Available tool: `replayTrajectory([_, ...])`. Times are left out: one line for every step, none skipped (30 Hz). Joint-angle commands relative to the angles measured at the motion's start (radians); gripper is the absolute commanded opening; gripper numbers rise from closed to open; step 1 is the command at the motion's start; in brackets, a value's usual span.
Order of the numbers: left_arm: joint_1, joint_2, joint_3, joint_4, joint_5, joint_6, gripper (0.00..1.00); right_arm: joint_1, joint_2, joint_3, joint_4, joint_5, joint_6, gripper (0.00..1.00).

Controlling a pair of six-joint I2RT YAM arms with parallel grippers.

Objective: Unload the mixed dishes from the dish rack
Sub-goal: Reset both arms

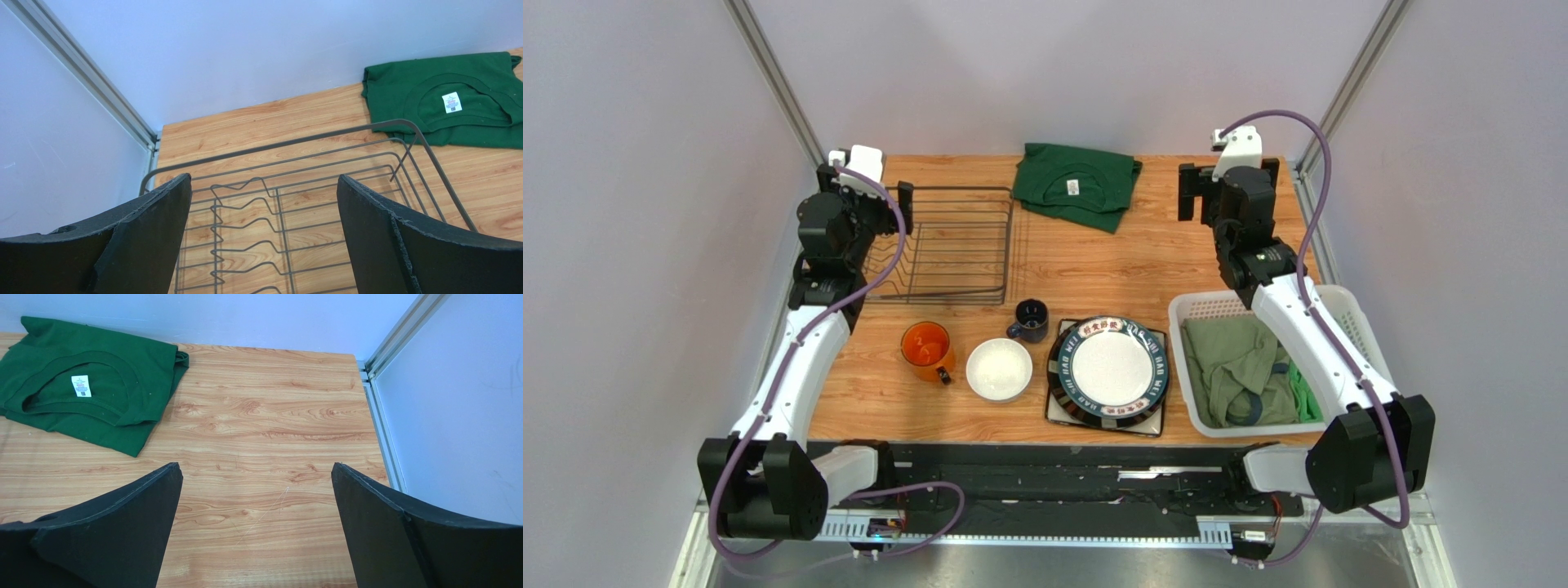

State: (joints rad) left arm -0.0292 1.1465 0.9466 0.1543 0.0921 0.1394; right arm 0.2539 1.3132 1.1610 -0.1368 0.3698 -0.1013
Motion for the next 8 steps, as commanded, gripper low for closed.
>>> replayTrajectory([0.003, -0.022, 0.001, 0.050, 0.008, -0.018, 0.96, 0.012, -0.061, -0.015, 0.085, 0.020, -0.018, 0.98])
replayTrajectory([0.003, -0.025, 0.000, 0.051, 0.006, -0.017, 0.96, 0.012, -0.066, -0.017, 0.083, 0.021, -0.017, 0.98])
replayTrajectory([0.003, -0.027, 0.000, 0.048, 0.005, -0.014, 0.96, 0.015, -0.068, -0.017, 0.085, 0.020, -0.017, 0.97])
replayTrajectory([0.003, -0.027, 0.001, 0.047, 0.003, -0.015, 0.96, 0.013, -0.068, -0.015, 0.082, 0.015, -0.017, 0.97])
replayTrajectory([0.003, -0.028, 0.001, 0.047, 0.001, -0.015, 0.96, 0.016, -0.068, -0.015, 0.080, 0.014, -0.017, 0.96])
replayTrajectory([0.003, -0.028, 0.000, 0.045, 0.003, -0.014, 0.96, 0.016, -0.068, -0.014, 0.077, 0.015, -0.017, 0.96])
replayTrajectory([0.003, -0.028, 0.001, 0.044, 0.001, -0.015, 0.96, 0.016, -0.066, -0.017, 0.080, 0.011, -0.018, 0.96])
replayTrajectory([0.003, -0.028, 0.000, 0.042, 0.001, -0.015, 0.96, 0.018, -0.066, -0.018, 0.082, 0.009, -0.021, 0.96])
